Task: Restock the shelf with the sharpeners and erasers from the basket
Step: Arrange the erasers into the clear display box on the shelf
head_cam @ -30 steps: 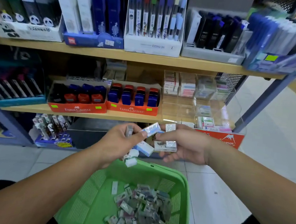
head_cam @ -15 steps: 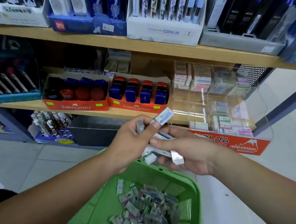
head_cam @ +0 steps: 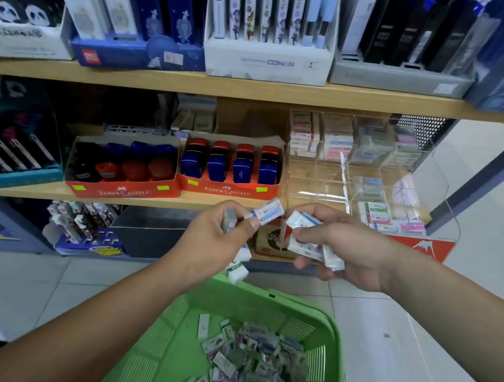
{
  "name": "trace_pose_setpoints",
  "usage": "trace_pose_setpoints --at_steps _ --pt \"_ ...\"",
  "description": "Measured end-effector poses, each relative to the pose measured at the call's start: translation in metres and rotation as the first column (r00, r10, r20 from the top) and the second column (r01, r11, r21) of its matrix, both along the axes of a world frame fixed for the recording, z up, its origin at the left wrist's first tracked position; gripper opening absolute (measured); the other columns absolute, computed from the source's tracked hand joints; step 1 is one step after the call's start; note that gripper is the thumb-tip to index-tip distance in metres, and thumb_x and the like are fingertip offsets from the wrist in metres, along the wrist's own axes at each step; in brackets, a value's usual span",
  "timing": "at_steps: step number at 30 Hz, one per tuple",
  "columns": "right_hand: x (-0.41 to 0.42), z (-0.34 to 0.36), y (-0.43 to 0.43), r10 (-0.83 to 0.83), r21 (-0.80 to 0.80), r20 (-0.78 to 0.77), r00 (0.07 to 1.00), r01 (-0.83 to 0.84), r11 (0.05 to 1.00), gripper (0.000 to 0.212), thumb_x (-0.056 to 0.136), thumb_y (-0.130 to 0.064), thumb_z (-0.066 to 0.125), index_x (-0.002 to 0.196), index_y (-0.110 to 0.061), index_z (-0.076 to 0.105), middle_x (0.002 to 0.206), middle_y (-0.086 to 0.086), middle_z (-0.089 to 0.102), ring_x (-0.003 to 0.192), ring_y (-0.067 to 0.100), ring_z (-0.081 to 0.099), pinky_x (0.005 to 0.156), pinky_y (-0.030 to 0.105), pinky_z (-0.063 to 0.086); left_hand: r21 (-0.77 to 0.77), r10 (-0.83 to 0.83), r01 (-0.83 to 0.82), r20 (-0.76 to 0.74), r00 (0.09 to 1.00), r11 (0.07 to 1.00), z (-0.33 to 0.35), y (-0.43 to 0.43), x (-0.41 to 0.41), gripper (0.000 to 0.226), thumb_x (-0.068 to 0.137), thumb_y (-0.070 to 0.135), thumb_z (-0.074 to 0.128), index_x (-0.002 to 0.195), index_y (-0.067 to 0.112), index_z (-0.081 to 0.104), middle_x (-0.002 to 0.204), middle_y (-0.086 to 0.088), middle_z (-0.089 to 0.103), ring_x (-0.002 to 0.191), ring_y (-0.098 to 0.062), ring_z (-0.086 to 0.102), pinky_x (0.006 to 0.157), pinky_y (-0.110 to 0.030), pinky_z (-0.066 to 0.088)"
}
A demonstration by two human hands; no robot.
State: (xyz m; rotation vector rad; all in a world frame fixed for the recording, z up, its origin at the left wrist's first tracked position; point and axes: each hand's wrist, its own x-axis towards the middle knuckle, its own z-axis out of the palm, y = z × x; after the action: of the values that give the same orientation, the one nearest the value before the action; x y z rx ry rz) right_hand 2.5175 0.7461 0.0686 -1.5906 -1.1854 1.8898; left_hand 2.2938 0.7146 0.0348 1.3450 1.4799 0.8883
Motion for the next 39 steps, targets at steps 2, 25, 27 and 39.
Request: trace_pose_setpoints --at_steps 2,25,27,39 --pt "0.011 0.002 0.001 -0.04 0.043 -0.001 0.999 0.04 0.998 0.023 0.1 -0.013 0.068 0.118 -0.027 0.071 0.11 0.014 0.076 0.072 0.025 0.071 0.045 0.023 0.036 -0.031 -0.104 0.104 -0.003 0.995 0.994 0.005 -0.001 0.007 0.018 0.101 0.038 0.063 0.092 0.023 0.068 0.074 -0.017 0.058 0.056 -0.013 0.045 0.048 -0.027 0.04" --pt "0.148 0.013 0.021 -0.647 0.411 -0.051 0.761 0.606 0.68 0.025 0.093 -0.019 0.078 0.11 -0.031 0.063 0.099 -0.004 0.072 0.066 0.014 0.077 0.052 0.03 0.062 0.041 -0.347 0.381 -0.331 0.877 0.924 0.055 0.106 0.165 0.013 0.095 0.032 0.074 0.101 0.024 0.066 0.1 -0.003 0.07 0.079 -0.014 0.064 0.064 -0.025 0.05" --pt "0.156 0.007 0.021 -0.667 0.433 -0.056 0.743 0.62 0.655 0.024 0.094 -0.019 0.076 0.11 -0.031 0.062 0.096 -0.007 0.069 0.065 0.004 0.074 0.046 0.022 0.055 0.03 -0.397 0.442 -0.392 0.83 0.896 0.053 0.115 0.174 0.01 0.095 0.023 0.074 0.096 0.026 0.064 0.101 0.007 0.066 0.093 -0.009 0.065 0.068 -0.014 0.05" --pt "0.163 -0.005 0.028 -0.642 0.389 -0.127 0.756 0.634 0.669 0.02 0.096 -0.021 0.075 0.108 -0.032 0.063 0.09 -0.008 0.071 0.062 0.011 0.076 0.046 0.023 0.056 -0.06 -0.443 0.511 -0.591 0.674 0.858 0.038 0.138 0.211 0.025 0.09 0.021 0.078 0.072 0.026 0.061 0.079 0.004 0.066 0.073 -0.014 0.064 0.063 -0.026 0.05"
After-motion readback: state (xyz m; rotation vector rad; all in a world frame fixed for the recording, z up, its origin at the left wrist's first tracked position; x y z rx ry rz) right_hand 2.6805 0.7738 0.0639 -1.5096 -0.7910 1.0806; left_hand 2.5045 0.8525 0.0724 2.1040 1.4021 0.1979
